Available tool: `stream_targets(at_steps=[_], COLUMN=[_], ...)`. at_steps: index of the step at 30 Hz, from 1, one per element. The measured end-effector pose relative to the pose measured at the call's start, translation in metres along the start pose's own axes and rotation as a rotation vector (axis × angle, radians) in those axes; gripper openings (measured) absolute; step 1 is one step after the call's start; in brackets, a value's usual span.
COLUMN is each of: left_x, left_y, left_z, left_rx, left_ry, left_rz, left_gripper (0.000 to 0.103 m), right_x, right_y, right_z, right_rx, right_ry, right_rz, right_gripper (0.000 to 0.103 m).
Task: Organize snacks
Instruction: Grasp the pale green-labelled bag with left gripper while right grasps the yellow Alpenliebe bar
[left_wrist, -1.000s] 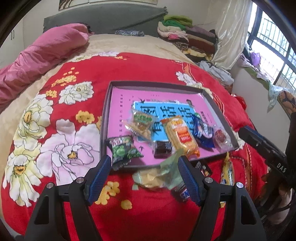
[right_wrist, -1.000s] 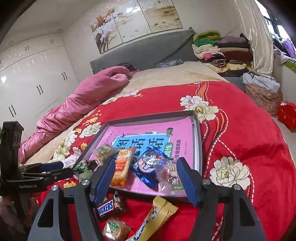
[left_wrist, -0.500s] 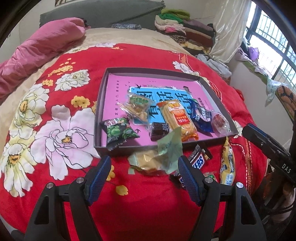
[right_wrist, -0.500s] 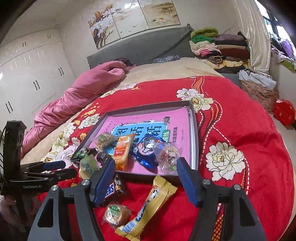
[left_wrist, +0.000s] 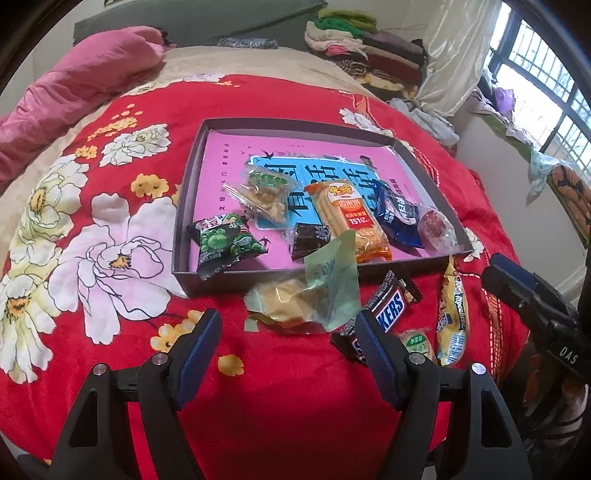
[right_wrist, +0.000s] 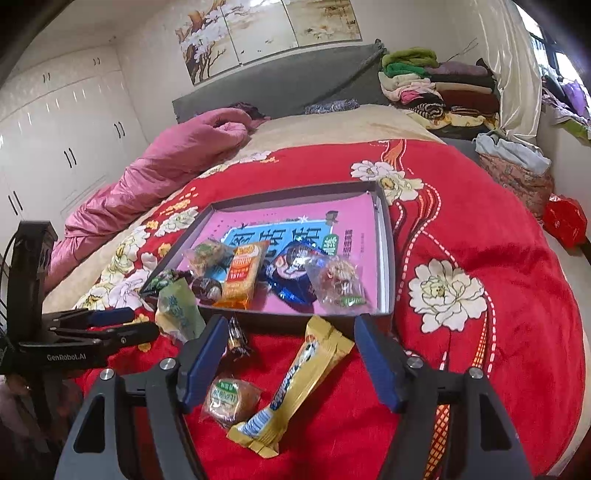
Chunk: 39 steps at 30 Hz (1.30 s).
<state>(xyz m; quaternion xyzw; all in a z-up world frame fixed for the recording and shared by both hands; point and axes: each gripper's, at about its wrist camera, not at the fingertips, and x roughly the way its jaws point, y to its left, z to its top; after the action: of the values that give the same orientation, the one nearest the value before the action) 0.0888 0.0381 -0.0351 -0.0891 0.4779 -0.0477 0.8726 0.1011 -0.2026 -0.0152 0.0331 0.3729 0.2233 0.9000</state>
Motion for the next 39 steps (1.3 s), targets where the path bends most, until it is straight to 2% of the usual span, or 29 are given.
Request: stream_targets(at_steps=[8,21,27,32,35,39], left_x=[0.004,0.013,0.016,0.021,0.021,0.022], left_y=[0.001,0.004,0.005,0.009,0.010,0.012], left_z=[-0.003,-0.007,-0.009,-0.011,-0.011,-0.010], left_rx=[-0.007,-0.009,-0.008,-0.023,-0.025,-0.034], left_ry=[0.012,0.028,0.031,0.039,0.033,0.031], left_rz=[-0.012,-0.020,-0.019,-0.017,-0.024,-0.034], left_gripper=[0.076,0.076,0.076,0.076,0.076,0.076], right_x=[0.005,0.017,0.019,0.024,0.027,0.028], right_y=[0.011,0.005,0.002,0.002,0.002,0.000], right_z=[-0.011,-0.026,-0.033,-0.039,-0.041,-0.041], right_rx=[-0.033,0.025,0.065,0.077,0.068,0.058], right_ry=[0.054,0.149,0.185,0.216,0.229,0.235], right_rz=[-0.010,0.003,0.024,0.038,0.007,-0.023], right_gripper=[0.071,0.070,0.064,0.053,0.045,0.041])
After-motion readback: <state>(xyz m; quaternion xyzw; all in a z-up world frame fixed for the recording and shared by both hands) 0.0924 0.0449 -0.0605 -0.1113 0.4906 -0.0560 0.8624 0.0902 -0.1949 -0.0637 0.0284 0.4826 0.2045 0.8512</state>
